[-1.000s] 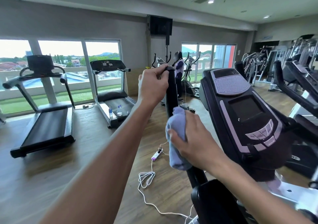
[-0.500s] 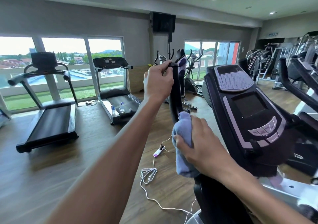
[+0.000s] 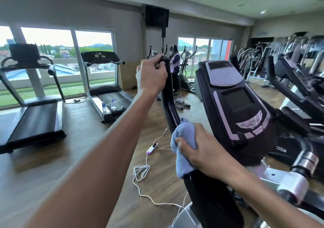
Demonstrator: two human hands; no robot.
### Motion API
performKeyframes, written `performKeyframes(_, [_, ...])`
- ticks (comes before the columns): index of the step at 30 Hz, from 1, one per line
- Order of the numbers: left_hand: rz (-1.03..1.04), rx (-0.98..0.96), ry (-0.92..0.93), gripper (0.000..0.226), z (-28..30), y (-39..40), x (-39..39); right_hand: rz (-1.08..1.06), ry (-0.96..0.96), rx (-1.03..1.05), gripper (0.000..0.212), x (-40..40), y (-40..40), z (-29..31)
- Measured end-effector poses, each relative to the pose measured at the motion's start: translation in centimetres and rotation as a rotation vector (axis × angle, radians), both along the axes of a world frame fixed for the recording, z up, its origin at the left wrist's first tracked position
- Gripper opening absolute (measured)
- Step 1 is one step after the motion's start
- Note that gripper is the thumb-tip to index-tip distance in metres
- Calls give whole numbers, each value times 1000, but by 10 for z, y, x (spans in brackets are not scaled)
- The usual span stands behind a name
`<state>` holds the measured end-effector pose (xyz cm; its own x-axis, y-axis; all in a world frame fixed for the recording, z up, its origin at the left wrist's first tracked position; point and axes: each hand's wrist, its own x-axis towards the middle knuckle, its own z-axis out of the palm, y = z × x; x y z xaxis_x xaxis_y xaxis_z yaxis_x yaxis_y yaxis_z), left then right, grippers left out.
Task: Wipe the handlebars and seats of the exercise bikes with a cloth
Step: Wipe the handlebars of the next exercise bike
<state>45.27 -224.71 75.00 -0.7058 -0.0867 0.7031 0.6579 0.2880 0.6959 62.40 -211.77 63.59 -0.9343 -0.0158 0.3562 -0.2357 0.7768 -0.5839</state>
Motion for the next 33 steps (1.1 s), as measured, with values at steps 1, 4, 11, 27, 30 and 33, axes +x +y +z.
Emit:
performKeyframes(1, [3, 3, 3, 29, -1, 1, 0, -25, 4, 51, 51, -8, -2, 5])
performKeyframes(4, [18, 14, 4, 28, -1, 1, 3, -99, 108, 117, 62, -51, -24, 33])
performKeyframes(11, [-32, 8, -13, 28, 1, -5, 6, -107, 307, 167, 64, -19, -32, 6])
performKeyframes(27, [-131, 49, -81, 32, 2, -9, 5, -111, 298, 95, 68, -18, -26, 2])
performKeyframes(30, [-205, 100, -109, 37, -3, -10, 1, -45, 170, 104, 62, 0, -11, -3])
performKeyframes(33, [-321, 145, -163, 45, -9, -19, -4, -102, 294, 181, 64, -40, -28, 17])
